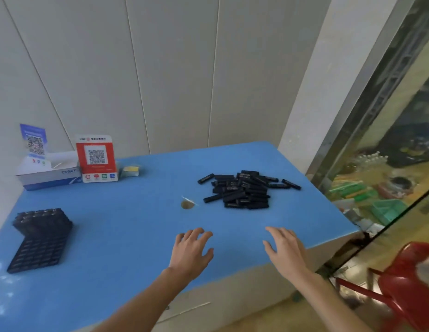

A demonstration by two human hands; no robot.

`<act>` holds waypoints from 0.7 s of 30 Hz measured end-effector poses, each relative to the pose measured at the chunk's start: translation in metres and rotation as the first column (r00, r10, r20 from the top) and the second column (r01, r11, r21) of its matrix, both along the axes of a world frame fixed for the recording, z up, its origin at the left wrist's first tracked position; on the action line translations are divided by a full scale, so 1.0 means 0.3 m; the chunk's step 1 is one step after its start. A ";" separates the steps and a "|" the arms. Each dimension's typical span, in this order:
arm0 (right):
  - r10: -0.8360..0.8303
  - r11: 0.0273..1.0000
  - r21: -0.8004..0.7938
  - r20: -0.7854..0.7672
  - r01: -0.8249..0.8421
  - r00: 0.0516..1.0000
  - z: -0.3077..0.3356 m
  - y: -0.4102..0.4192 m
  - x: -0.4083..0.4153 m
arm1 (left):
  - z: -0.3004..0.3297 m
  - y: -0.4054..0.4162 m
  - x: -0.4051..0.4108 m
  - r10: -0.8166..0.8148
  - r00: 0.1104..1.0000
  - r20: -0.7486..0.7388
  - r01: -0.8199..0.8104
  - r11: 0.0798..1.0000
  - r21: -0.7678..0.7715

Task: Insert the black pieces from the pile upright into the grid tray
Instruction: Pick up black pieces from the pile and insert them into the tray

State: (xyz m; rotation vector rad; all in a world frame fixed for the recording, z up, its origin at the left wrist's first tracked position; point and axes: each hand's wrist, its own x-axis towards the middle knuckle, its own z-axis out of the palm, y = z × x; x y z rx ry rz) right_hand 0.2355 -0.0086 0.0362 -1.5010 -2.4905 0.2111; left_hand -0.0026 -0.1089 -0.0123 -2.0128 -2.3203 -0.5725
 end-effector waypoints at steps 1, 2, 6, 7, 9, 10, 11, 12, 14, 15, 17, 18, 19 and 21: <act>-0.007 1.000 -0.007 0.000 0.007 1.000 -0.007 0.031 0.021 | -0.005 0.029 0.016 -0.005 1.000 -0.009 0.005 1.000 0.002; -0.007 1.000 -0.018 0.003 0.007 1.000 -0.011 0.051 0.030 | -0.012 0.047 0.023 -0.009 1.000 -0.018 0.009 1.000 0.003; 0.013 0.998 -0.059 0.023 -0.011 1.000 -0.036 0.162 0.054 | -0.038 0.170 0.042 -0.004 1.000 -0.024 0.004 1.000 -0.003; 0.022 0.998 -0.063 0.027 -0.020 0.999 -0.043 0.194 0.057 | -0.043 0.210 0.046 0.005 1.000 -0.015 -0.005 1.000 -0.004; 0.043 0.997 -0.063 0.039 -0.041 0.998 -0.056 0.262 0.063 | -0.053 0.295 0.057 0.016 1.000 0.000 -0.016 1.000 -0.001; 0.054 0.997 -0.066 0.042 -0.052 0.998 -0.063 0.297 0.065 | -0.057 0.338 0.064 0.021 1.000 0.005 -0.021 1.000 0.003; 0.068 0.995 -0.071 0.046 -0.064 0.997 -0.068 0.332 0.065 | -0.059 0.380 0.070 0.028 1.000 0.012 -0.028 1.000 0.005; 0.083 0.994 -0.077 0.050 -0.079 0.995 -0.071 0.365 0.064 | -0.058 0.419 0.078 0.038 0.999 0.019 -0.038 0.999 0.003; 0.115 0.990 -0.093 0.052 -0.109 0.992 -0.074 0.427 0.062 | -0.051 0.490 0.092 0.063 0.997 0.034 -0.063 0.998 0.000; 0.132 0.987 -0.099 0.053 -0.126 0.990 -0.075 0.458 0.060 | -0.051 0.522 0.096 0.071 0.996 0.046 -0.071 0.997 0.003; 0.160 0.983 -0.097 0.059 -0.154 0.985 -0.080 0.520 0.055 | -0.053 0.584 0.100 0.082 0.994 0.077 -0.082 0.997 0.004; 0.168 0.982 -0.093 0.061 -0.162 0.984 -0.082 0.551 0.054 | -0.057 0.613 0.100 0.091 0.992 0.092 -0.091 0.996 0.002; 0.171 0.982 -0.093 0.060 -0.165 0.983 -0.084 0.581 0.054 | -0.061 0.638 0.100 0.101 0.990 0.103 -0.100 0.995 -0.007; 0.182 0.979 -0.104 0.059 -0.176 0.981 -0.088 0.634 0.061 | -0.069 0.676 0.107 0.118 0.987 0.112 -0.116 0.993 -0.023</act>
